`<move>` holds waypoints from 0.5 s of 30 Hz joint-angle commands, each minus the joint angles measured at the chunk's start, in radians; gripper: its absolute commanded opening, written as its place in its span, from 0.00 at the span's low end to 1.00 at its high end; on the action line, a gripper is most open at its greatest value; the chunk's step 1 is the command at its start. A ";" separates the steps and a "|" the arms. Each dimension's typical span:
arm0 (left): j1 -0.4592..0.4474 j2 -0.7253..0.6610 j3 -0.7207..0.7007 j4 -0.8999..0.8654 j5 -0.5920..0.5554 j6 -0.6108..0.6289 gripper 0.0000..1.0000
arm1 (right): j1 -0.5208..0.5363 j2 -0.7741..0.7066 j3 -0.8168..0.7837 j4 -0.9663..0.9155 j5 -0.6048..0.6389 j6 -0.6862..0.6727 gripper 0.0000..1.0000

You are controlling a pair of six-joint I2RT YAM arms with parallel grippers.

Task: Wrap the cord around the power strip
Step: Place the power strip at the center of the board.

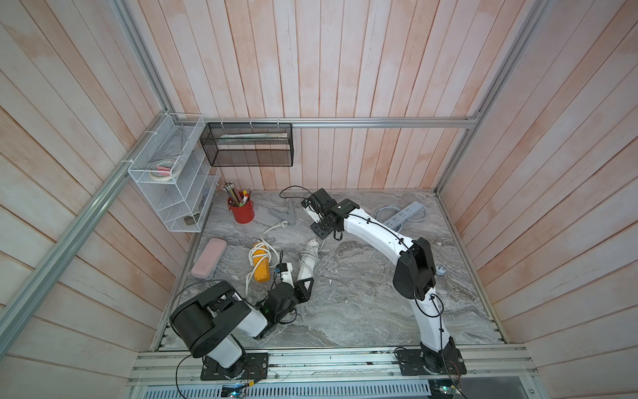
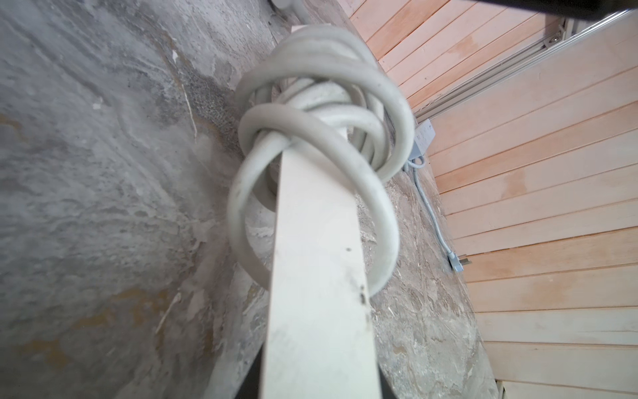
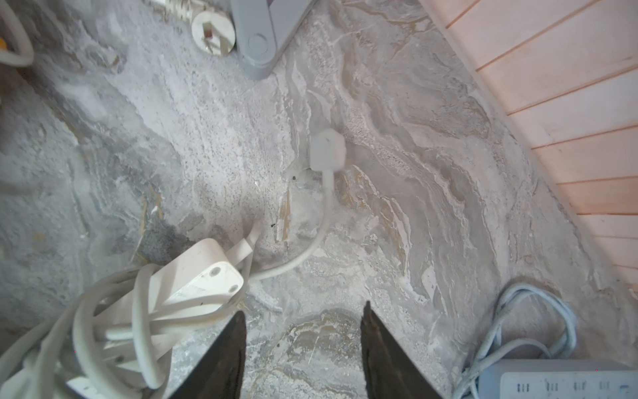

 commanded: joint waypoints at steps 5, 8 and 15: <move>0.017 -0.155 0.061 -0.165 -0.027 0.043 0.46 | -0.055 -0.175 -0.286 0.232 -0.202 0.422 0.53; 0.017 -0.236 0.113 -0.337 -0.050 0.078 0.60 | -0.056 -0.227 -0.425 0.344 -0.293 0.569 0.53; 0.025 -0.389 0.171 -0.629 -0.093 0.103 0.73 | -0.043 -0.276 -0.606 0.508 -0.358 0.836 0.59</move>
